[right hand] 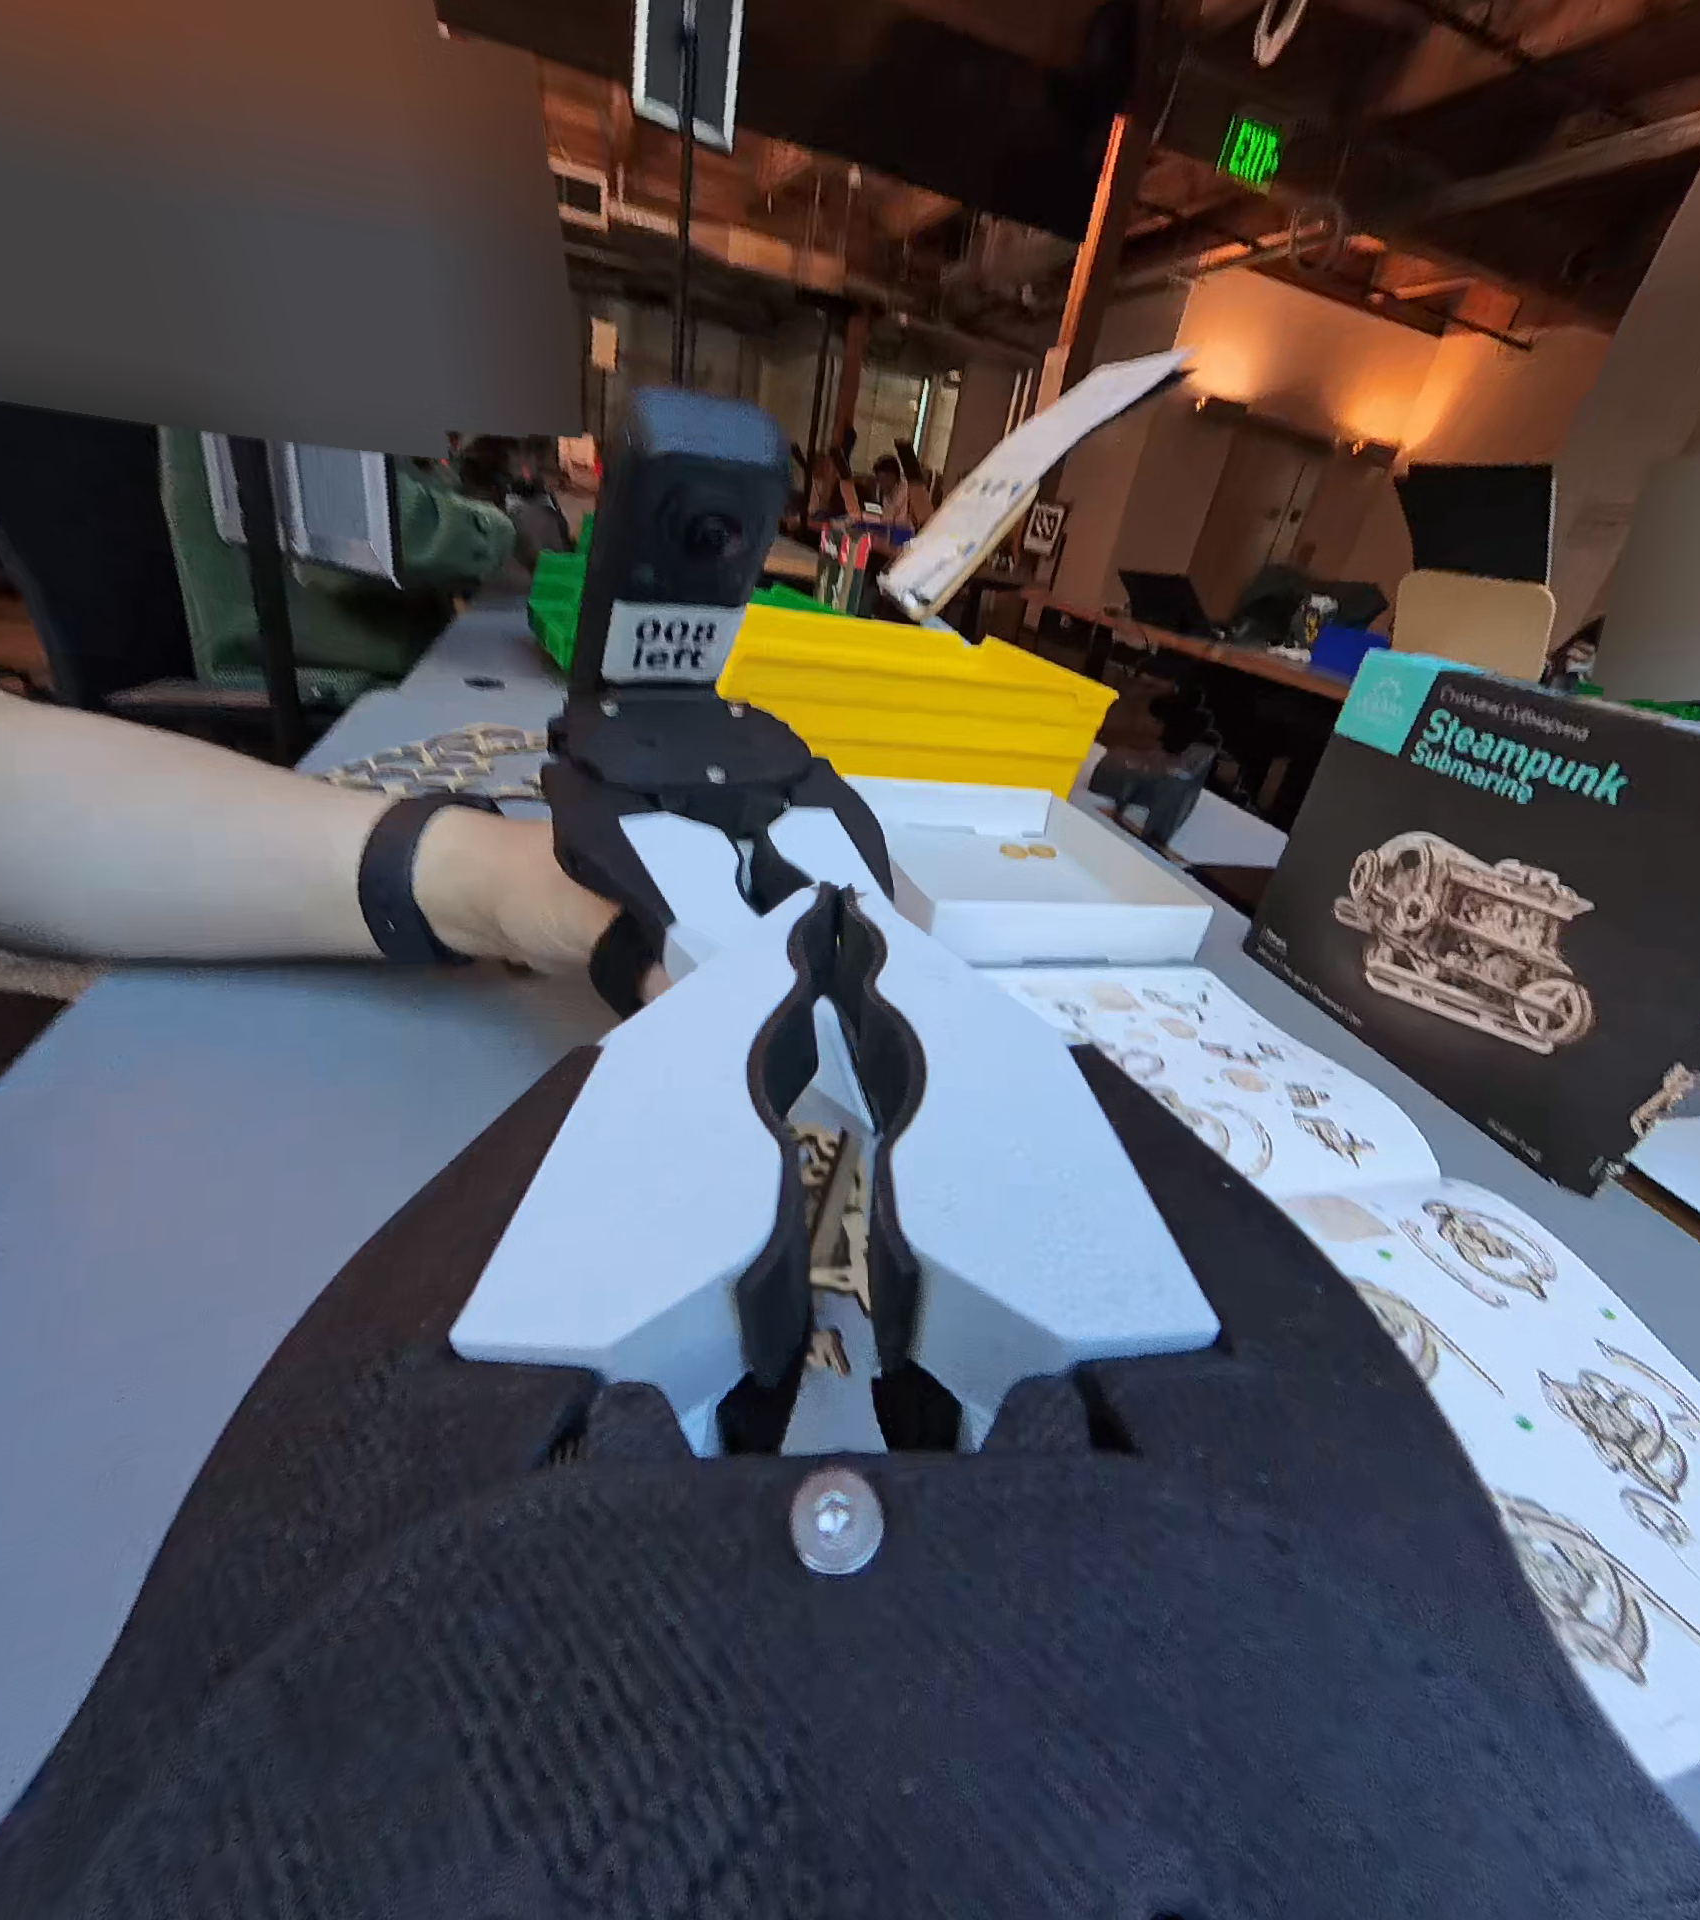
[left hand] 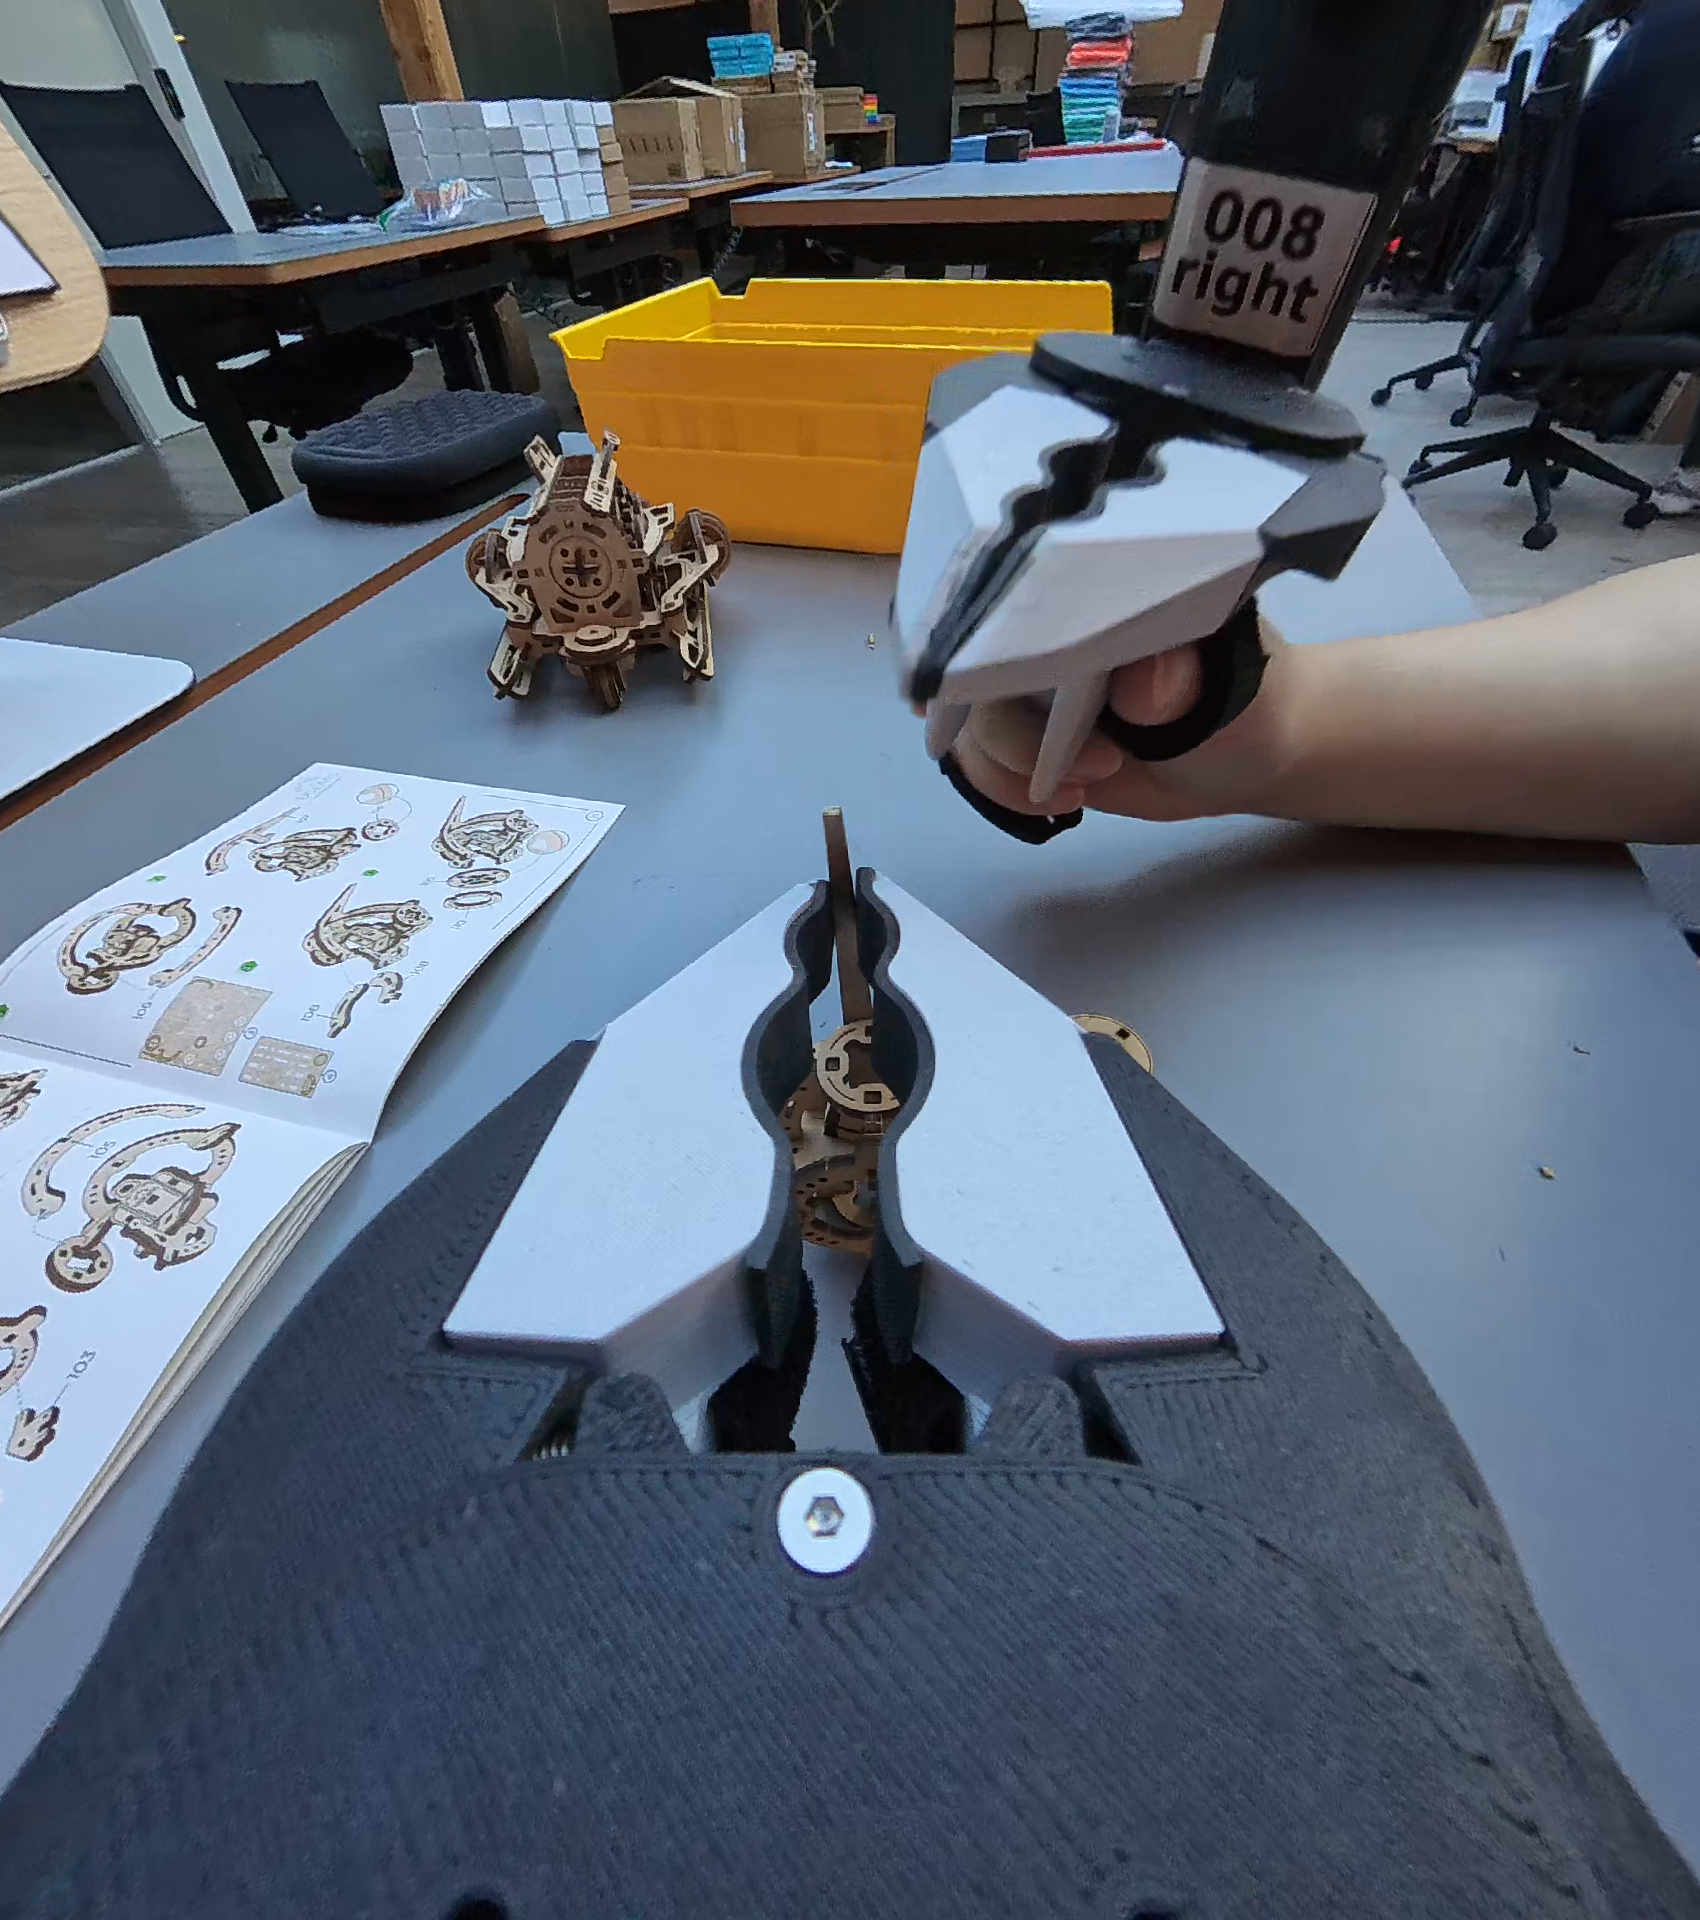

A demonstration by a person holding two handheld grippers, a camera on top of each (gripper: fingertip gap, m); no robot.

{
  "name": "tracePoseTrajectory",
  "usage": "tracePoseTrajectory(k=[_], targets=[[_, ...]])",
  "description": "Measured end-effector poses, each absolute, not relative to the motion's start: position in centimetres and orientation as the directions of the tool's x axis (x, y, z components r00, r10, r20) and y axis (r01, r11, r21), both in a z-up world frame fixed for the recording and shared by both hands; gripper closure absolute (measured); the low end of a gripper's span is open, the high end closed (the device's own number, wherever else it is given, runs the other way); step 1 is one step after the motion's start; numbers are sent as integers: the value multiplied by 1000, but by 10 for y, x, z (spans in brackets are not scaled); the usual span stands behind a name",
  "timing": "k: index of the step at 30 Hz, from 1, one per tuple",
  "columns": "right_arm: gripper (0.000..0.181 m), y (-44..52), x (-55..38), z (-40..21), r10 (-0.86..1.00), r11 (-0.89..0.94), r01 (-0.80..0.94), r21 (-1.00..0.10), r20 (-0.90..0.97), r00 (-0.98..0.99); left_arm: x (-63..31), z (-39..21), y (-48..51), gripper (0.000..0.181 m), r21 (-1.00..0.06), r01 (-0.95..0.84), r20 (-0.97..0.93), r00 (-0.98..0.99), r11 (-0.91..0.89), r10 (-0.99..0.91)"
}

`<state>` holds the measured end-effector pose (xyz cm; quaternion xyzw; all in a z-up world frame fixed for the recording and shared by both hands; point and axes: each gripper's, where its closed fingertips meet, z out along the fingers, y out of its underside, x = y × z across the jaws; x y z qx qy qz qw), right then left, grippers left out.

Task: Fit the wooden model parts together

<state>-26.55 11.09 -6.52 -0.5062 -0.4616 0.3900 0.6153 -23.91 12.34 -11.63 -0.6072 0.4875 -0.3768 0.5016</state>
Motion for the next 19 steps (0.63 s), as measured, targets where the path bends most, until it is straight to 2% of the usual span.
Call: tracePoseTrajectory(k=[19], targets=[[181,120,-260,-67,933,185,-20,-982,170,316,-239,-116,122,179,-977,-212,-30,225,-19,-974]])
